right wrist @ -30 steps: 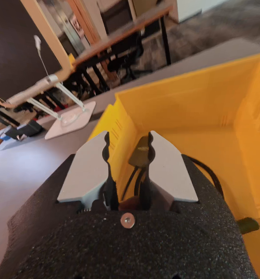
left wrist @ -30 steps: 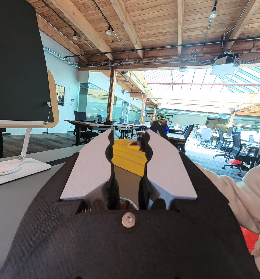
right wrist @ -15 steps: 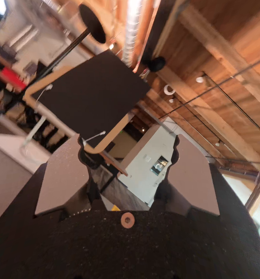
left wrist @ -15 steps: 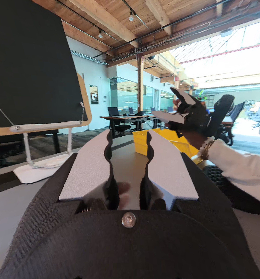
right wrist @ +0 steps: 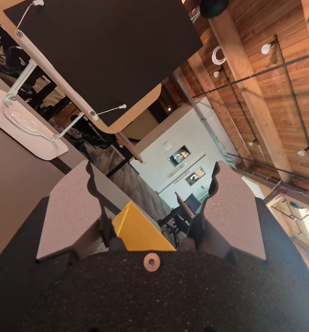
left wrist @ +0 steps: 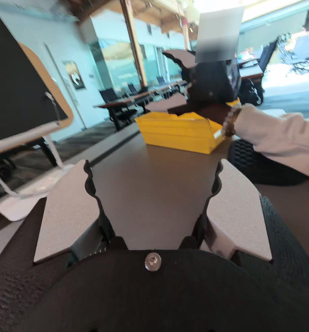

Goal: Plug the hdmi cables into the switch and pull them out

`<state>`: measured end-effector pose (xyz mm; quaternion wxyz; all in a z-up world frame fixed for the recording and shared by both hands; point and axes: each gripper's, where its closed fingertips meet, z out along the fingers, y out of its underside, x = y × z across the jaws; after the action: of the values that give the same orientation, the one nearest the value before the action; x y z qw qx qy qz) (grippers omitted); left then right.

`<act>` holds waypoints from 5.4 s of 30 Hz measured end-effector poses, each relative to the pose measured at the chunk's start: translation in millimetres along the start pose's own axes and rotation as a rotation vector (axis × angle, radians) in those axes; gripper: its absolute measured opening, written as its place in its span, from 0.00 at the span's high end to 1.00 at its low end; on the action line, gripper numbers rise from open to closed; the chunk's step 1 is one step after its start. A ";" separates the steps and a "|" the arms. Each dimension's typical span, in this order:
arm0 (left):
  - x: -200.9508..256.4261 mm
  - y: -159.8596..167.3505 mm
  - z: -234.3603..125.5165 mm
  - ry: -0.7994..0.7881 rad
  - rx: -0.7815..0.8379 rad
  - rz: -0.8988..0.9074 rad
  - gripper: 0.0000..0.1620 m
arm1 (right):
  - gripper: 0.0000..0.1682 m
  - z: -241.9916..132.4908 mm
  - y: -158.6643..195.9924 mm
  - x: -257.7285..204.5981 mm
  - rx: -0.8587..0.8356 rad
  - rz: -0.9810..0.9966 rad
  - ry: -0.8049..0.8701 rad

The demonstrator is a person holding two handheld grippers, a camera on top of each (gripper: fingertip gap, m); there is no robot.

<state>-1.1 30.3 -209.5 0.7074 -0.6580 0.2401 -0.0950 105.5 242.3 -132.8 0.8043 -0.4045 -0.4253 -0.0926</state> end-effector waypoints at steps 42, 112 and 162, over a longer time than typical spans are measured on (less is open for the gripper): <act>-112.5 112.6 -290.6 -0.718 -1.152 -0.408 0.57 | 0.29 3.5 25.6 -2.8 -0.130 0.198 -0.068; -98.6 109.4 -291.6 -0.756 -1.338 -0.385 0.51 | 0.36 3.2 23.6 -14.1 -0.141 0.134 -0.116; -33.6 16.9 -8.9 -0.464 -0.614 0.516 0.74 | 0.92 -76.3 -179.0 -74.0 0.624 1.509 -0.995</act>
<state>-37.4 39.5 -218.9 0.5151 -0.7597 0.2483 0.3095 17.8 54.9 -110.3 0.4505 -0.3324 -0.3509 0.7506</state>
